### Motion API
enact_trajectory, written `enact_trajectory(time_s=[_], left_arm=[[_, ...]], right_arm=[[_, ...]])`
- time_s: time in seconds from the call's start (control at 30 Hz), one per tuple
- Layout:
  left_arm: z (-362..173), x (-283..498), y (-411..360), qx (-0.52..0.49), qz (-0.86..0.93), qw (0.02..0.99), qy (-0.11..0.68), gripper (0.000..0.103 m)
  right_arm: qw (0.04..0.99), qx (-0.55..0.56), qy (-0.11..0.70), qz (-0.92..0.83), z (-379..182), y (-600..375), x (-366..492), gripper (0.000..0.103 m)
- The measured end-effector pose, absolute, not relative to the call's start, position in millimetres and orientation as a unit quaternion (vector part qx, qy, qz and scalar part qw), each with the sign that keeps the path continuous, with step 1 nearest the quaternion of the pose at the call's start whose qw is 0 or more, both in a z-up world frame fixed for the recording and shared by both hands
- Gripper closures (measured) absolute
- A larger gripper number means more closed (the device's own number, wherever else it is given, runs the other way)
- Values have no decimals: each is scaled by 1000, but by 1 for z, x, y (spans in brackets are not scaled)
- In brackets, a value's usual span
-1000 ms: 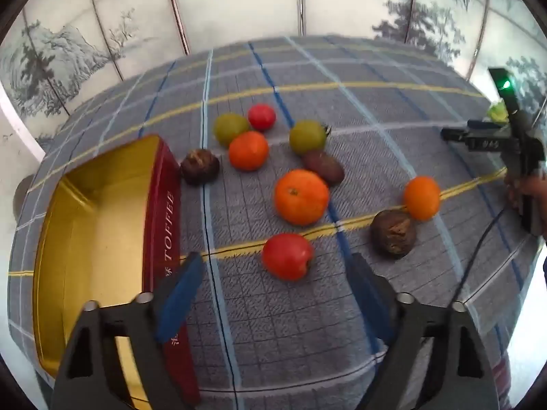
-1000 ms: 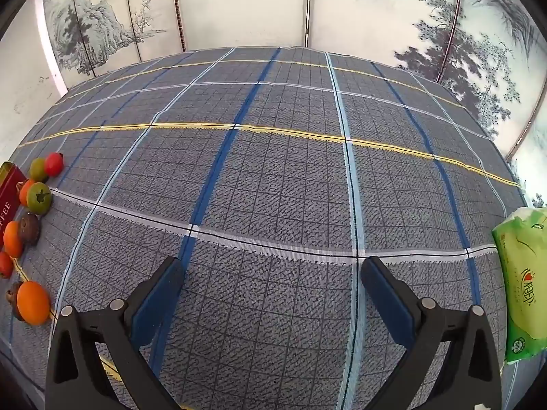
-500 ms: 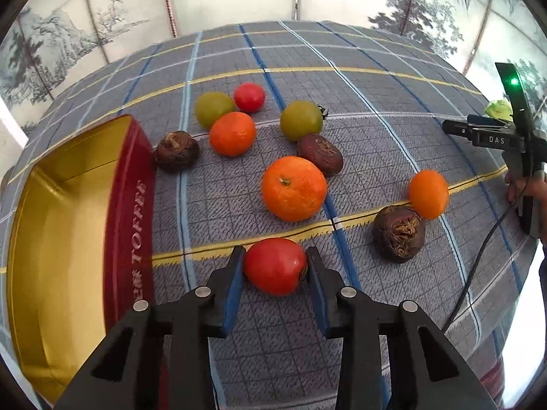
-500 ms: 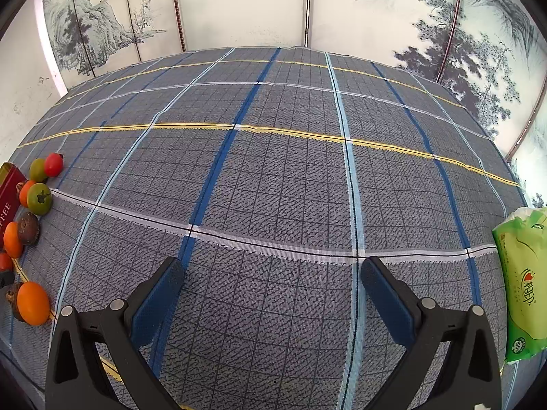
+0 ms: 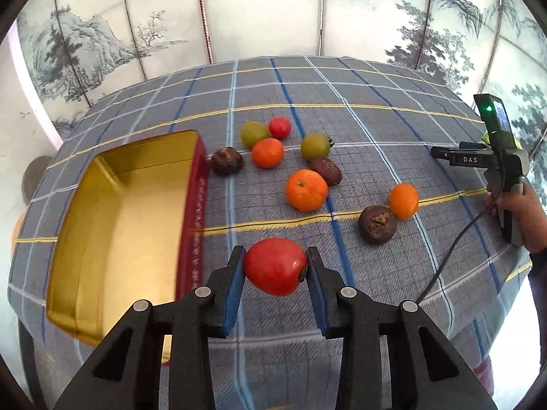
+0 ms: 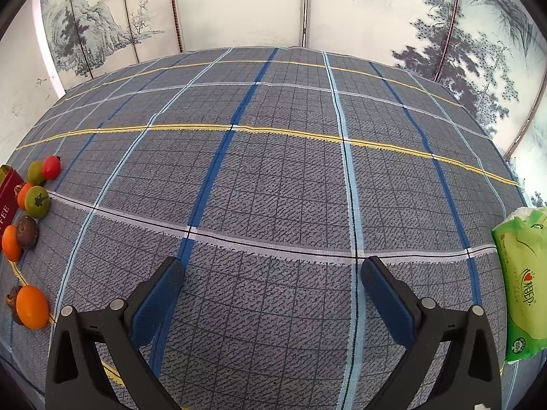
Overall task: Organize fruits
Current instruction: 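Carry the tomato over the gold tin and open the left tool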
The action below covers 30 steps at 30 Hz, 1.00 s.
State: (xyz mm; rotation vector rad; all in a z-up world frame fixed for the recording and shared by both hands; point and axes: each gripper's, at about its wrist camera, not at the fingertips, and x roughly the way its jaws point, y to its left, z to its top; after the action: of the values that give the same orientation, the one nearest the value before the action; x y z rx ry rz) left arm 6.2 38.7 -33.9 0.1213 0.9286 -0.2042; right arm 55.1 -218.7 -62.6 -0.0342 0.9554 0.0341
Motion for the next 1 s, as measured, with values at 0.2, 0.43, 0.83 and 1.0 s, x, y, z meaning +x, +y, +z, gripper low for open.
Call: enact_trajectory(time_s=[0.2, 0.43, 0.83, 1.0], left_arm=[[-24, -6, 57, 66, -69, 897, 431, 67], [-12, -8, 86, 74, -38, 907, 413, 67], [-22, 33, 133, 122, 3, 900, 418, 67], [-28, 51, 149, 137, 4, 893, 428, 67]], right_arm=[[888, -17, 460, 16, -63, -218, 55, 0], [888, -16, 460, 16, -63, -219, 55, 0], [906, 5, 423, 22, -50, -211, 15, 0], [929, 2, 366, 55, -33, -195, -35, 0]])
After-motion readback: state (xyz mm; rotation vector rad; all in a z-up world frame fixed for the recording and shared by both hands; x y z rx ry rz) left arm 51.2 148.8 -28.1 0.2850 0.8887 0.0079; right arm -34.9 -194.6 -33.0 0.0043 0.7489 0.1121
